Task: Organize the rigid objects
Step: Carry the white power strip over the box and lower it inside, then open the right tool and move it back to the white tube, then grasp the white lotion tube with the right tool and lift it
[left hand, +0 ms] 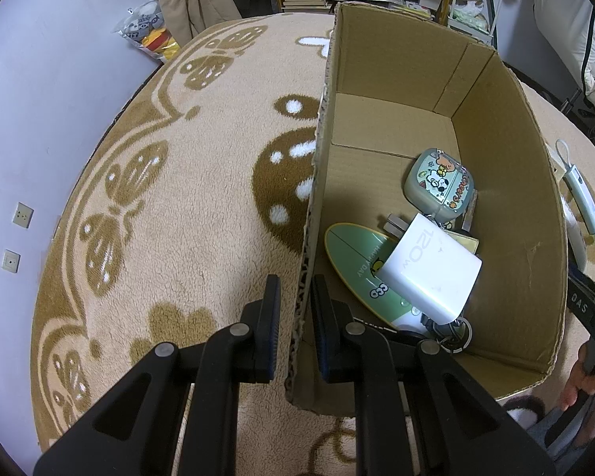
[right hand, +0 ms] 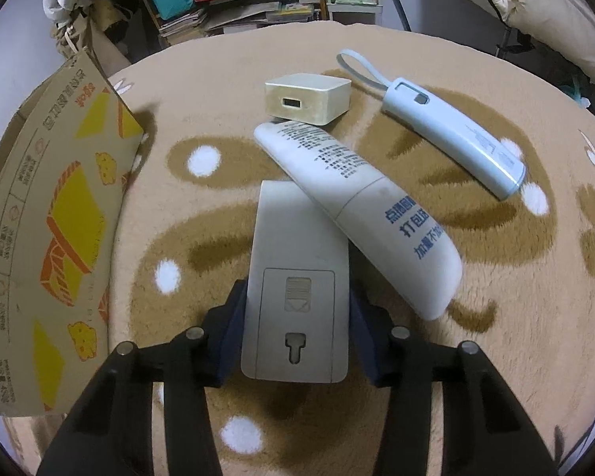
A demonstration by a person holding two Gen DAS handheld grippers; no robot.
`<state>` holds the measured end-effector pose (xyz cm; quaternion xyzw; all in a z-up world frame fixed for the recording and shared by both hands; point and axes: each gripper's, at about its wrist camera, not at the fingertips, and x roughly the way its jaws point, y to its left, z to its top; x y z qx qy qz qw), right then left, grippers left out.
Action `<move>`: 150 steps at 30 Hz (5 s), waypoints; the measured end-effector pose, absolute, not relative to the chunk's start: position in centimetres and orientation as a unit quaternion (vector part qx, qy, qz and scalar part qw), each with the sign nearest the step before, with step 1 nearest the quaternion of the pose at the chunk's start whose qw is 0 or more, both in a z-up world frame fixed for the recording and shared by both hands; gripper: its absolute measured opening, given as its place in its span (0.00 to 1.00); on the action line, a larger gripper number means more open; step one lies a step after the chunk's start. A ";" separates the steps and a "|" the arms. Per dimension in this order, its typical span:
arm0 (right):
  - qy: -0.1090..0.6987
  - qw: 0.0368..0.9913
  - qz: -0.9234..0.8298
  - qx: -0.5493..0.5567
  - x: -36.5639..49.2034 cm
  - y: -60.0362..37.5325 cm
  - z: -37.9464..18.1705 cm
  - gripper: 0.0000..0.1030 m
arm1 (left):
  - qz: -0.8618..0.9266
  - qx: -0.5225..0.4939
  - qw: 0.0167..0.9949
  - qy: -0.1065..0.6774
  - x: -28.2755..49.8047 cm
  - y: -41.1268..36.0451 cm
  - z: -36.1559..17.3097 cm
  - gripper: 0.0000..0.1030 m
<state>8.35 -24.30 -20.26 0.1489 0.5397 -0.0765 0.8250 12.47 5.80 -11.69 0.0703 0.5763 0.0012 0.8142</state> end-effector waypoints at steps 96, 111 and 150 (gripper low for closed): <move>0.437 0.875 0.112 0.174 11.6 -12.7 -9.8 0.51 | -0.005 0.060 0.815 0.577 12.6 6.2 -11.7 0.15; 0.431 0.892 0.015 0.137 11.9 -18.6 -9.3 0.94 | -0.005 0.060 0.815 0.577 12.5 6.4 -11.8 0.15; 0.519 0.853 -0.045 0.027 14.1 -22.3 -20.6 0.90 | -0.005 0.055 0.814 0.578 12.6 6.7 -11.8 0.15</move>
